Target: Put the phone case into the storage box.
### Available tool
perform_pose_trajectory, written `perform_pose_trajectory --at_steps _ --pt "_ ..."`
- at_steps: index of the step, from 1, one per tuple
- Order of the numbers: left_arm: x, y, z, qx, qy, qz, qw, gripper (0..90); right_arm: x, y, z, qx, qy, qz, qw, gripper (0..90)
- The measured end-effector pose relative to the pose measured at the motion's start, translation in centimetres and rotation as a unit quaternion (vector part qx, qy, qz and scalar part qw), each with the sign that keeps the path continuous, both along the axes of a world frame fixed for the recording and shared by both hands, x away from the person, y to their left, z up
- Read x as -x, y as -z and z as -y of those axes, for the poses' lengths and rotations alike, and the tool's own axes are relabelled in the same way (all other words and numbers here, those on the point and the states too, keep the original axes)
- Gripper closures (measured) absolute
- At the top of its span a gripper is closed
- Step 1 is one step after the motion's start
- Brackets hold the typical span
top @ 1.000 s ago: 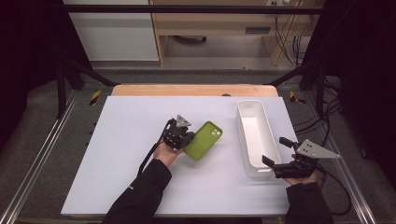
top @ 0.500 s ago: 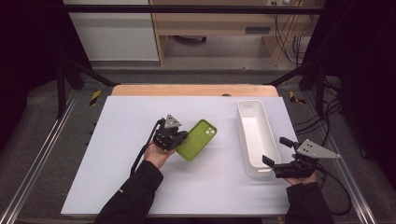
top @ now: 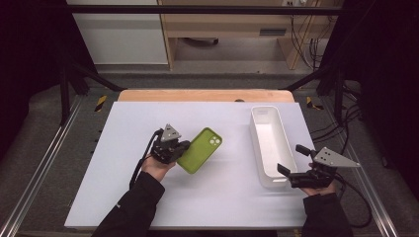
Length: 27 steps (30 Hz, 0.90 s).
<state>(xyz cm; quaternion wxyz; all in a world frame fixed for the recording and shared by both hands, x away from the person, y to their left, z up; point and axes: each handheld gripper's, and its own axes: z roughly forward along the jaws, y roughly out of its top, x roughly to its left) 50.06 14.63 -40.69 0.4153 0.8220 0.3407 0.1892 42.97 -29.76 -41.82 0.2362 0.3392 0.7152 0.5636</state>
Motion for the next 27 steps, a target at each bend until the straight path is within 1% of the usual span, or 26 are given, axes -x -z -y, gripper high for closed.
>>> perform_pose_trajectory --at_steps 2,3,5,7,9,16,18,21,27 --pt "0.3 -0.1 -0.1 0.003 0.002 0.004 1.0000 87.7 0.0 -0.1 -0.1 0.002 -0.001 0.003 1.0000 0.9" --pt "0.5 -0.1 -0.1 0.003 0.003 0.005 1.0000 87.7 0.0 -0.2 -0.1 0.001 -0.001 -0.001 1.0000 0.9" --pt "0.6 -0.1 -0.1 0.004 0.006 0.007 1.0000 87.7 0.0 -0.2 -0.2 0.001 -0.002 0.001 1.0000 0.9" --pt "1.1 -0.2 -0.1 -0.004 0.011 0.013 0.9999 87.7 0.1 -0.4 -0.4 0.004 -0.005 0.001 1.0000 0.9" --pt "1.4 -0.1 -0.2 -0.006 0.013 0.015 0.9998 87.7 0.1 -0.5 -0.6 0.006 -0.008 -0.001 1.0000 0.9" --pt "2.1 -0.1 -0.5 -0.003 0.021 0.012 0.9997 87.7 0.2 -1.0 -1.3 0.007 -0.018 0.000 0.9998 1.0" --pt "2.1 0.0 -0.5 -0.003 0.021 0.012 0.9997 87.7 0.2 -1.1 -1.5 0.010 -0.021 -0.001 0.9997 1.0" --pt "2.4 0.0 -0.2 -0.002 0.028 0.013 0.9995 87.7 0.3 -1.2 -1.9 0.014 -0.022 -0.004 0.9997 1.0" --pt "2.9 -0.1 0.1 -0.002 0.036 0.016 0.9992 87.7 0.3 -1.6 -2.5 0.014 -0.028 -0.010 0.9995 1.3"
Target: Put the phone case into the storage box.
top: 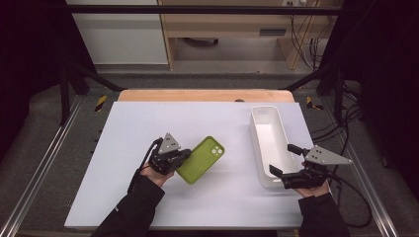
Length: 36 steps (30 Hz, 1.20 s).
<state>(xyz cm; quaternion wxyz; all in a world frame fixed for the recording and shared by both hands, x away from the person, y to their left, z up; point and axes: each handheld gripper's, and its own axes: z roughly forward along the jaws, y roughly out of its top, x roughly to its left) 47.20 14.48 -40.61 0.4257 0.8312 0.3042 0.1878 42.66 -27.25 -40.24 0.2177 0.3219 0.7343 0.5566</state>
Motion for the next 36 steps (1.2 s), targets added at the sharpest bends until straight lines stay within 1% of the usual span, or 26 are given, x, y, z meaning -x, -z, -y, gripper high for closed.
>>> perform_pose_trajectory --at_steps 5,6,12,15,20,27,30,36 --pt "0.3 -0.1 0.2 -0.001 0.007 0.002 1.0000 87.7 0.0 -0.2 -0.5 0.002 -0.005 -0.006 1.0000 1.5" --pt "0.4 -0.2 0.3 -0.001 0.010 0.004 0.9999 87.7 0.0 -0.2 -0.8 0.005 -0.008 -0.010 0.9999 1.5" --pt "0.7 -0.3 0.6 -0.003 0.019 0.007 0.9998 87.7 0.0 -0.2 -1.6 0.008 -0.014 -0.015 0.9998 1.4" --pt "0.9 -0.2 1.0 -0.008 0.025 0.006 0.9996 87.7 0.0 -0.2 -2.0 0.011 -0.018 -0.021 0.9996 1.4" --pt "1.2 -0.2 1.4 -0.013 0.035 0.007 0.9993 87.7 -0.1 -0.3 -2.4 0.013 -0.022 -0.023 0.9994 1.5" --pt "1.5 -0.1 1.9 -0.016 0.041 0.009 0.9990 87.7 -0.1 -0.5 -3.2 0.019 -0.028 -0.024 0.9991 1.5" --pt "1.8 -0.3 2.3 -0.018 0.047 0.015 0.9986 87.7 -0.2 -0.4 -3.8 0.018 -0.034 -0.031 0.9988 1.4" --pt "2.0 -0.4 2.6 -0.024 0.054 0.020 0.9981 87.7 -0.4 -0.4 -4.7 0.027 -0.042 -0.038 0.9981 1.5"
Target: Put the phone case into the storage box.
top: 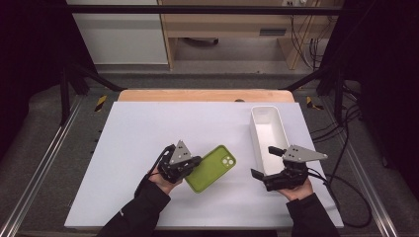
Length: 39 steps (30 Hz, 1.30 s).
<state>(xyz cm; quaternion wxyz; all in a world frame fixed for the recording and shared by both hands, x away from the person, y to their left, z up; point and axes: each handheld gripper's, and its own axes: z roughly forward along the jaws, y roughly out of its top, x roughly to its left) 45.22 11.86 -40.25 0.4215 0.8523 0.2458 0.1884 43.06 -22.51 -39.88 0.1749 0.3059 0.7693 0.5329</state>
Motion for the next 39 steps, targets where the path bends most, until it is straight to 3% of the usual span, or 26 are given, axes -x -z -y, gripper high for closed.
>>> perform_pose_trajectory --at_steps 18,32,39 --pt "0.7 -0.2 1.1 -0.017 0.029 0.013 0.9994 87.7 -1.0 -0.1 -2.1 0.026 -0.011 -0.028 0.9992 2.2" --pt "1.3 -0.4 1.6 -0.027 0.044 0.023 0.9984 87.7 -1.4 -0.4 -3.9 0.039 -0.025 -0.031 0.9984 2.8" --pt "1.9 -0.4 2.2 -0.033 0.059 0.030 0.9973 87.7 -1.7 -0.3 -4.5 0.045 -0.030 -0.045 0.9975 4.5"
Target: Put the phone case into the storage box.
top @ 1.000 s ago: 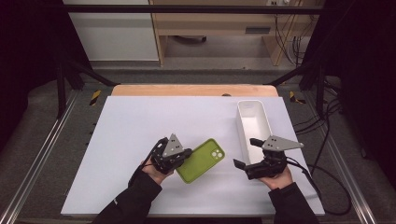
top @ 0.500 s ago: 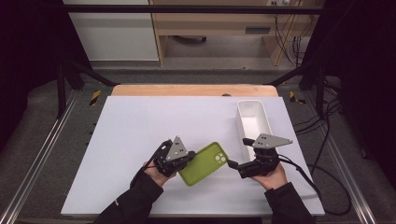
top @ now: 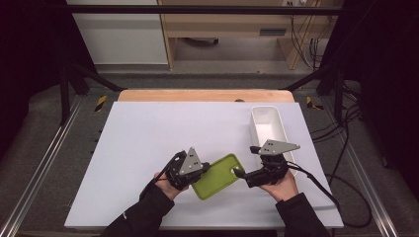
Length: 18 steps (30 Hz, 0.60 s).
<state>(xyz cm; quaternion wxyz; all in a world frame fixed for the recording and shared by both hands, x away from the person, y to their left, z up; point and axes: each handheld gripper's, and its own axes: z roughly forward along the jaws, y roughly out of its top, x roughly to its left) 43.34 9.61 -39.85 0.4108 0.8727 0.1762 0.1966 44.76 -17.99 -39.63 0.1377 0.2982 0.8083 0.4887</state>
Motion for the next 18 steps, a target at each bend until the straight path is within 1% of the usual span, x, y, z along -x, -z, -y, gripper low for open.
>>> perform_pose_trajectory --at_steps 7,11,12,13,16,17,18 --pt "0.5 -0.1 0.4 -0.004 0.009 0.009 0.9999 87.8 -0.2 0.1 -0.1 0.003 -0.007 -0.017 0.9998 7.1" --pt "0.7 -0.2 0.5 -0.004 0.013 0.012 0.9998 87.8 -0.3 0.2 -0.2 0.005 -0.018 -0.031 0.9994 9.0" --pt "0.7 -0.2 0.5 -0.004 0.013 0.012 0.9998 87.7 -0.3 0.2 -0.2 0.005 -0.018 -0.031 0.9994 9.0" --pt "0.8 -0.3 0.5 -0.005 0.015 0.015 0.9998 87.8 -0.4 0.3 -0.2 0.005 -0.023 -0.036 0.9991 11.0" --pt "0.9 -0.4 0.6 -0.002 0.018 0.017 0.9997 87.8 -0.5 0.2 -0.1 0.000 -0.031 -0.043 0.9986 14.0" --pt "1.0 -0.5 0.7 -0.006 0.020 0.020 0.9996 87.7 -0.5 0.2 -0.1 -0.001 -0.033 -0.045 0.9984 15.1" --pt "1.1 -0.5 0.8 -0.005 0.022 0.021 0.9995 87.7 -0.5 0.2 -0.1 0.000 -0.037 -0.048 0.9982 16.5"
